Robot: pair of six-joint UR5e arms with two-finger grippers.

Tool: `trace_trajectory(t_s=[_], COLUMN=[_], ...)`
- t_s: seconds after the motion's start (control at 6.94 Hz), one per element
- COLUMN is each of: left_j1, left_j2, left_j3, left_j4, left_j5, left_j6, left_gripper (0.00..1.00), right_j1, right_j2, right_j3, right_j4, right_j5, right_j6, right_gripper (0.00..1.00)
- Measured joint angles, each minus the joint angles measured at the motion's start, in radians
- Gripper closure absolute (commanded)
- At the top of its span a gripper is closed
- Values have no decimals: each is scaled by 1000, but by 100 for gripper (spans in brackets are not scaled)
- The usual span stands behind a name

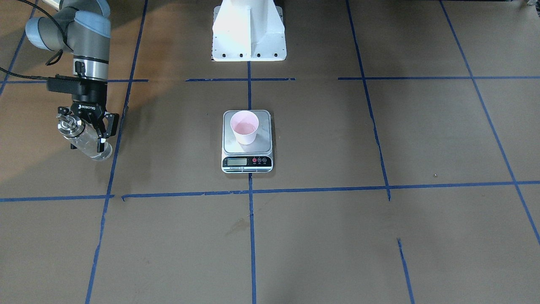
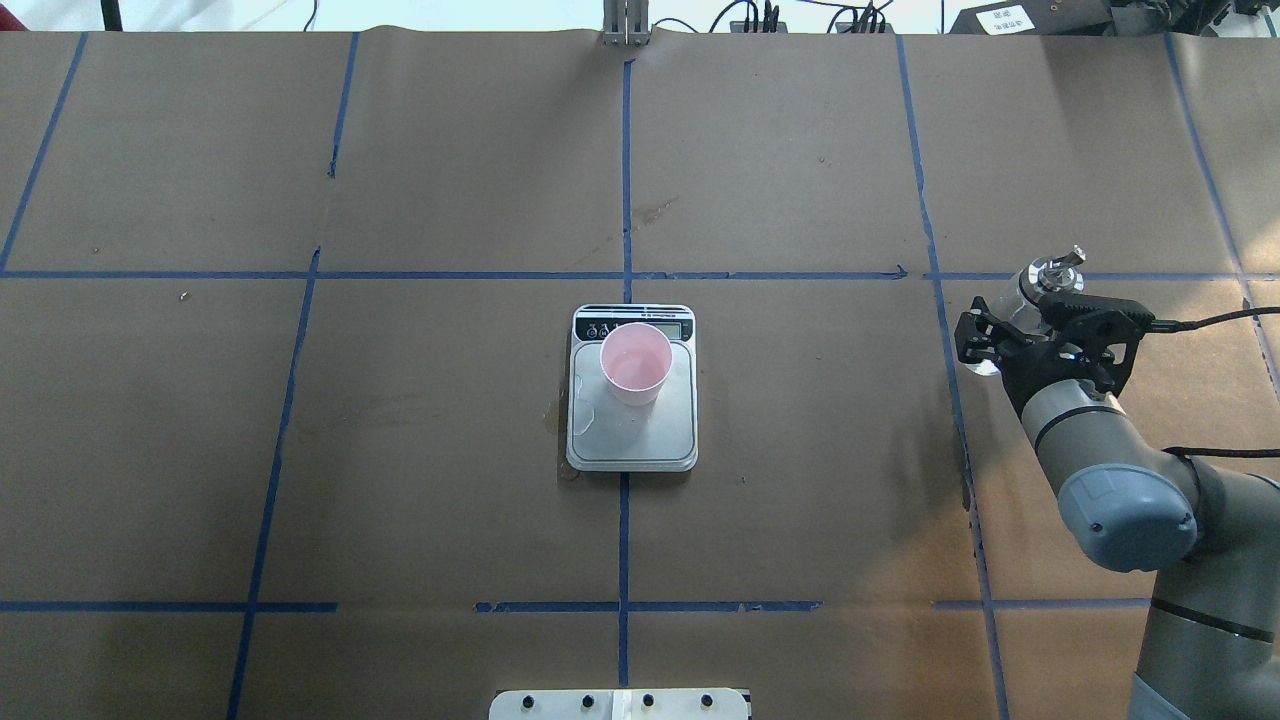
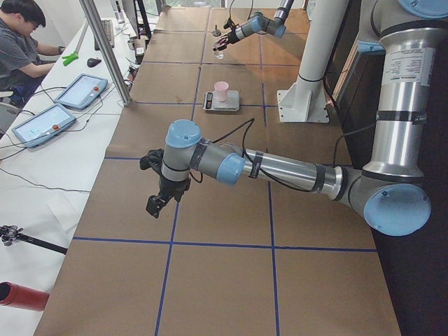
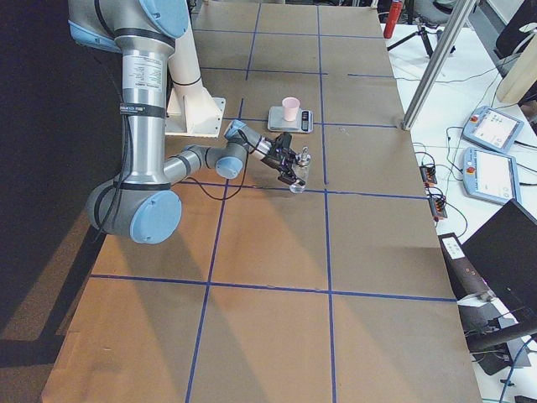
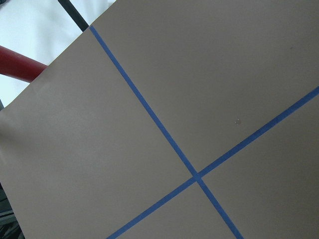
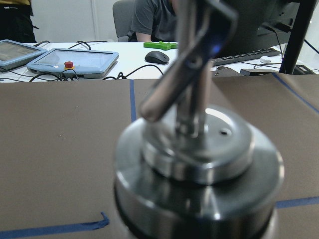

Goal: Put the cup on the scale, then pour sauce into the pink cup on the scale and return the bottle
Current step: 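Lower the bottle onto the table at its original spot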

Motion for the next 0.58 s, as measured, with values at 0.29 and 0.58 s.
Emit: trace_trajectory(t_s=[0.29,0.58], left_j1=[0,-1], left_j2=[0,0], left_j3=[0,0], left_j4=[0,0], left_j5=[1,1], left_j6=[0,0], left_gripper=[0,0], right_j1=[-1,-1], right_j2=[45,48], right_j3=[-31,-46], right_j4=[0,0], right_j5=[-9,-9], right_j6=[-7,-12], right_gripper=[100,100])
